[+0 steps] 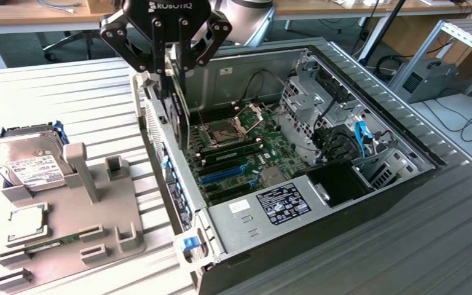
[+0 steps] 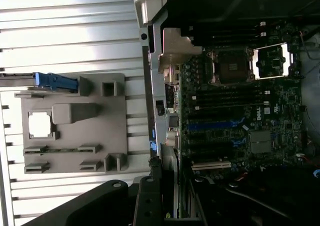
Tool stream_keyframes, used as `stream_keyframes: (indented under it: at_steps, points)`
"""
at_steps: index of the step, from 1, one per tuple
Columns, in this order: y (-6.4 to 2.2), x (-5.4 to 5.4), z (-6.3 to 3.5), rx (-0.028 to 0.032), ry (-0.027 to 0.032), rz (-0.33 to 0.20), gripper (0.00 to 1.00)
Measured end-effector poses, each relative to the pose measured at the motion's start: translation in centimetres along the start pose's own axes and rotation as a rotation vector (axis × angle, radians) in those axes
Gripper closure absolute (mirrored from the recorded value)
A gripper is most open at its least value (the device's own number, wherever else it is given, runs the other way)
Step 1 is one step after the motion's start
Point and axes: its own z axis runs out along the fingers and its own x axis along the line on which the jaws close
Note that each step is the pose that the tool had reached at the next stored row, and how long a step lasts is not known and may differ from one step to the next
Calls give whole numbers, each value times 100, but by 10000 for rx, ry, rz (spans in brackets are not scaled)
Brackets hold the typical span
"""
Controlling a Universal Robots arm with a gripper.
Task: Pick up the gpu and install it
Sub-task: 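Pick up the gpu and move the gpu toward the slot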
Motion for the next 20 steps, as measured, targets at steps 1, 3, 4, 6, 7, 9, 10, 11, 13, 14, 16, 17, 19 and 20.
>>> stream_keyframes:
  at_steps: [1, 3, 4, 6, 7, 9, 10, 11, 13, 14, 16, 17, 19, 20]
  points:
    - [2, -26, 4, 0, 0, 0, 74]
    - [4, -56, 11, 0, 0, -1, 74]
    - [5, -70, 13, 0, 0, 0, 74]
    - [7, -100, 21, 0, 0, 0, 74]
    - [8, -123, 27, -1, 0, 0, 74]
    - [10, -144, 32, 0, 0, 0, 74]
    - [11, -165, 37, 0, 0, 0, 74]
    - [12, -175, 40, -1, 0, 0, 74]
    - [14, -200, 46, 0, 0, 0, 74]
    - [14, -208, 48, 0, 0, 0, 74]
    - [15, -224, 54, -1, 0, 0, 74]
    - [16, -232, 56, -1, 0, 0, 74]
    - [17, -246, 61, -1, 0, 0, 74]
    - [17, -252, 63, 0, 0, 0, 74]
